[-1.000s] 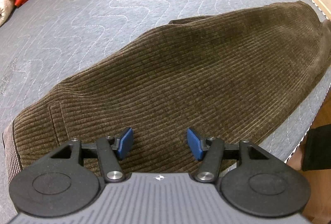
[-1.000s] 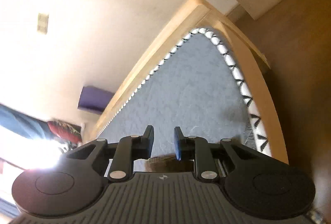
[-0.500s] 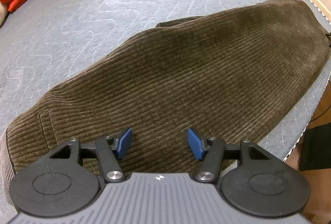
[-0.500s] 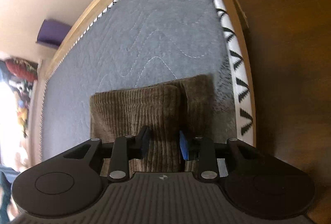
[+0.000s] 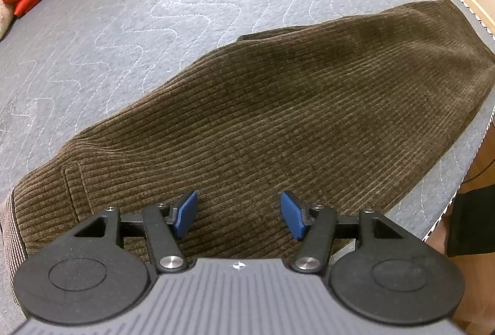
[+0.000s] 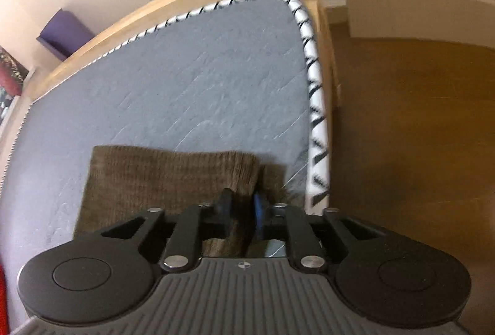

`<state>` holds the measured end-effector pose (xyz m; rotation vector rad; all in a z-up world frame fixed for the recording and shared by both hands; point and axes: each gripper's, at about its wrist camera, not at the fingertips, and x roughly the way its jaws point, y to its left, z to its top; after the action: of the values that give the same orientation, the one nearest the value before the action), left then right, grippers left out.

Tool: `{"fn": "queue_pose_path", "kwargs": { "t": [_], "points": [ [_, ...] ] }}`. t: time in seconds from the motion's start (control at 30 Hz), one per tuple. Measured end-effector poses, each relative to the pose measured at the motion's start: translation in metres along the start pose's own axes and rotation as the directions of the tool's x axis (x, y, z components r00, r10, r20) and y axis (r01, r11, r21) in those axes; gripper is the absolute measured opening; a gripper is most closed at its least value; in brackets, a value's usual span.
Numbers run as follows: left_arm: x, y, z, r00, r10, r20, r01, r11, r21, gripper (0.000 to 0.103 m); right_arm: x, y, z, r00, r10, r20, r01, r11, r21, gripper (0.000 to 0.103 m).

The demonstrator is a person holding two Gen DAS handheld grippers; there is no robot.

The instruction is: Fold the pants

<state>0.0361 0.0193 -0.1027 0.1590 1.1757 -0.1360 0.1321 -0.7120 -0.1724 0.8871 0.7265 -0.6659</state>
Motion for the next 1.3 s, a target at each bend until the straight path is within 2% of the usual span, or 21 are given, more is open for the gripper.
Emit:
{"fn": "queue_pose_path", "kwargs": {
  "t": [0.03, 0.1, 0.13, 0.27, 0.5, 0.63, 0.87, 1.07, 1.2, 1.3],
  "points": [
    [0.0, 0.0, 0.0, 1.0, -0.001, 0.001, 0.001, 1.0, -0.002, 0.066, -0.002, 0.0, 0.001, 1.0, -0.009, 0.006, 0.009, 1.0, -0.007, 0.037],
    [-0.001, -0.001, 0.001, 1.0, -0.001, 0.002, 0.001, 1.0, -0.006, 0.066, 0.0, -0.003, 0.002, 0.999, -0.037, 0.009, 0.037, 0.999, -0.014, 0.048],
    [-0.002, -0.001, 0.001, 1.0, -0.001, 0.003, 0.001, 1.0, -0.007, 0.066, 0.001, -0.005, 0.002, 0.999, -0.043, 0.005, 0.043, 0.999, -0.006, 0.049],
    [-0.002, -0.002, 0.001, 1.0, -0.001, 0.002, 0.001, 1.0, -0.003, 0.066, 0.001, -0.007, 0.001, 0.999, -0.052, 0.003, 0.052, 0.999, 0.0, 0.051],
    [-0.002, -0.001, 0.002, 1.0, 0.0, 0.001, 0.0, 1.0, -0.007, 0.066, -0.009, 0.006, 0.003, 0.987, -0.118, 0.111, 0.128, 0.988, -0.09, 0.052],
    [-0.002, -0.002, 0.002, 1.0, -0.001, 0.002, 0.001, 1.0, -0.006, 0.066, -0.001, 0.006, 0.002, 0.991, -0.111, 0.076, 0.119, 0.987, -0.107, 0.055],
    [-0.002, -0.002, 0.001, 1.0, 0.001, 0.0, -0.001, 1.0, -0.008, 0.066, 0.001, 0.004, 0.002, 0.987, -0.141, 0.081, 0.15, 0.983, -0.11, 0.063],
    [-0.003, -0.001, 0.001, 1.0, -0.001, 0.001, 0.001, 1.0, -0.008, 0.067, 0.002, 0.007, 0.002, 0.982, -0.16, 0.1, 0.173, 0.976, -0.131, 0.064],
    [-0.004, 0.001, 0.001, 1.0, -0.002, 0.004, 0.002, 1.0, -0.01, 0.067, -0.008, -0.001, 0.009, 0.974, -0.18, 0.135, 0.19, 0.98, -0.063, 0.064],
    [-0.005, 0.002, 0.001, 1.0, -0.004, 0.005, 0.004, 1.0, -0.017, 0.067, -0.027, -0.018, 0.017, 0.96, -0.176, 0.216, 0.168, 0.984, 0.059, 0.064]
  ]
}}
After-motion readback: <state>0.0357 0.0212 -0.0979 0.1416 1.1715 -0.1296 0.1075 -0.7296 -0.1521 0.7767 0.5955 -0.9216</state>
